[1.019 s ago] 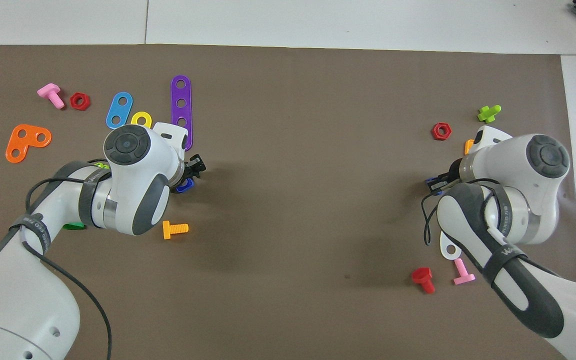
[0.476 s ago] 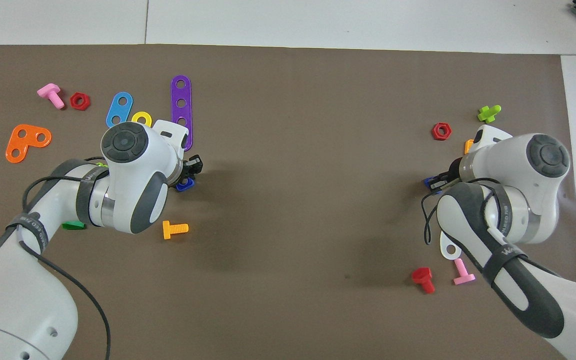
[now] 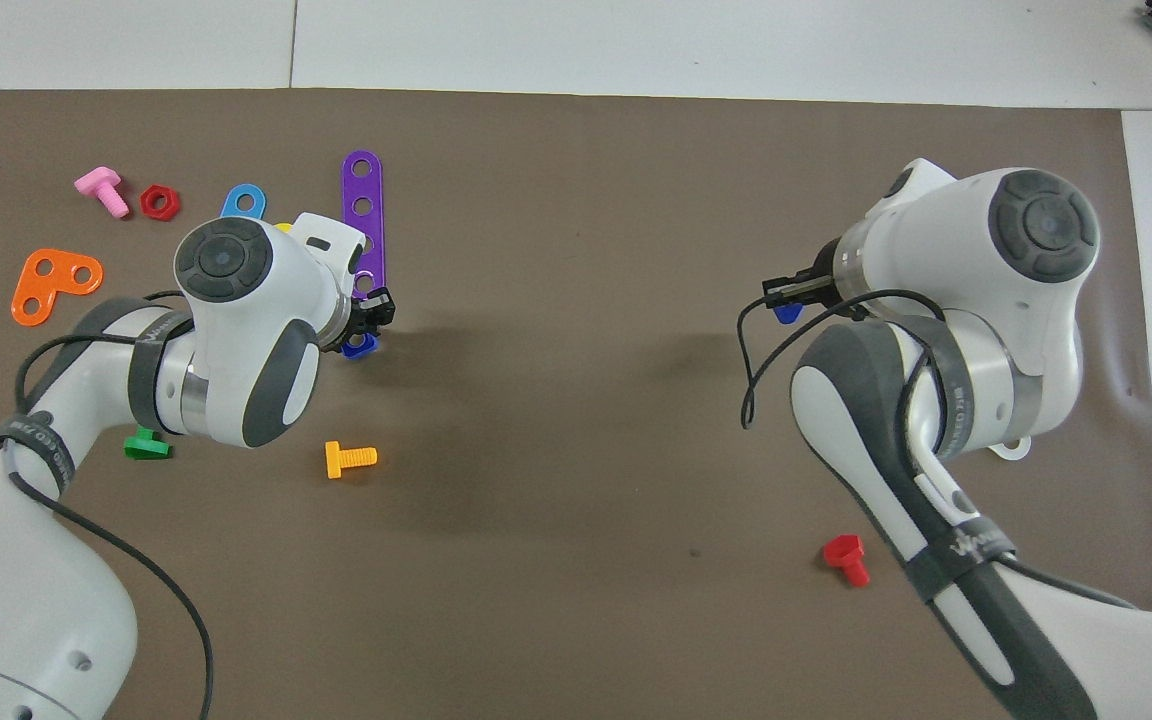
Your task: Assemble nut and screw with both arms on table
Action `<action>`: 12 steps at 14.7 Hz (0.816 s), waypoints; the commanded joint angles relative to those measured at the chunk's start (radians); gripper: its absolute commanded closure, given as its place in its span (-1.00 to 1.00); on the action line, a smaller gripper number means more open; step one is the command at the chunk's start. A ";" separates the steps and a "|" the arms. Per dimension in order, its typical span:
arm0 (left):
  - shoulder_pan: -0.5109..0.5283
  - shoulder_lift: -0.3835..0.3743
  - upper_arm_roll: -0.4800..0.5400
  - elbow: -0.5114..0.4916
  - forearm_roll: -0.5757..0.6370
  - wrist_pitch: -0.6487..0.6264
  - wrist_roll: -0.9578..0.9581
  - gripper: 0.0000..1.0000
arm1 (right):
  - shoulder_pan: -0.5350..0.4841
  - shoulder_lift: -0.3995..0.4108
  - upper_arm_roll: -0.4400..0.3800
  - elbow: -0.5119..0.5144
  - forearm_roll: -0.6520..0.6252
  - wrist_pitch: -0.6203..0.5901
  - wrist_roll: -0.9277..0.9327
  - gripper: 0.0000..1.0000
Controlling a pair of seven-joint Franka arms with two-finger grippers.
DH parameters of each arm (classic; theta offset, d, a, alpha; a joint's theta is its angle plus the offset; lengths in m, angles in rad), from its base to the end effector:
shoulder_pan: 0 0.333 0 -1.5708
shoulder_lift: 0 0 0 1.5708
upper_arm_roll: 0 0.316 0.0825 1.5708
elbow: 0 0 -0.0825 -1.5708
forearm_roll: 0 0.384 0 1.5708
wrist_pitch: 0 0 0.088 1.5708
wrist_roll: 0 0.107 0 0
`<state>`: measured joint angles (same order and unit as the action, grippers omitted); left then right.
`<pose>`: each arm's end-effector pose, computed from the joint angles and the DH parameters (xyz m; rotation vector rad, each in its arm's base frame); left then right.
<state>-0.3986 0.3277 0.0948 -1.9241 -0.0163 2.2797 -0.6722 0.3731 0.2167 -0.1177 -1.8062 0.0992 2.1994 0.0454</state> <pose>0.5917 -0.1889 0.3243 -3.0846 -0.5826 -0.0540 0.6127 0.1682 0.4414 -3.0345 -0.2491 -0.2554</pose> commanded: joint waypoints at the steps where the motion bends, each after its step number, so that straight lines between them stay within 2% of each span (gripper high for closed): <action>1: 0.026 0.019 -0.001 0.098 0.010 -0.095 0.032 0.92 | 0.110 0.088 -0.002 0.125 0.016 -0.004 0.205 1.00; 4: 0.037 0.022 -0.001 0.154 -0.002 -0.137 0.039 1.00 | 0.225 0.182 -0.002 0.230 0.014 0.034 0.413 1.00; 6: 0.040 0.025 -0.001 0.207 -0.016 -0.180 0.040 1.00 | 0.257 0.213 -0.002 0.251 0.010 0.065 0.464 1.00; 9: 0.060 0.043 -0.003 0.273 -0.022 -0.247 0.042 1.00 | 0.323 0.355 -0.007 0.378 -0.018 0.066 0.568 1.00; 10: 0.061 0.045 -0.003 0.286 -0.025 -0.256 0.045 1.00 | 0.332 0.396 -0.004 0.401 -0.056 0.084 0.606 1.00; 12: 0.066 0.043 -0.001 0.290 -0.042 -0.256 0.045 1.00 | 0.336 0.420 -0.002 0.398 -0.088 0.124 0.628 1.00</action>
<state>-0.3447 0.3453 0.0963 -1.6770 -0.0308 2.0535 -0.6466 0.7067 0.5750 -0.1149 -1.4698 0.0440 2.3040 0.6391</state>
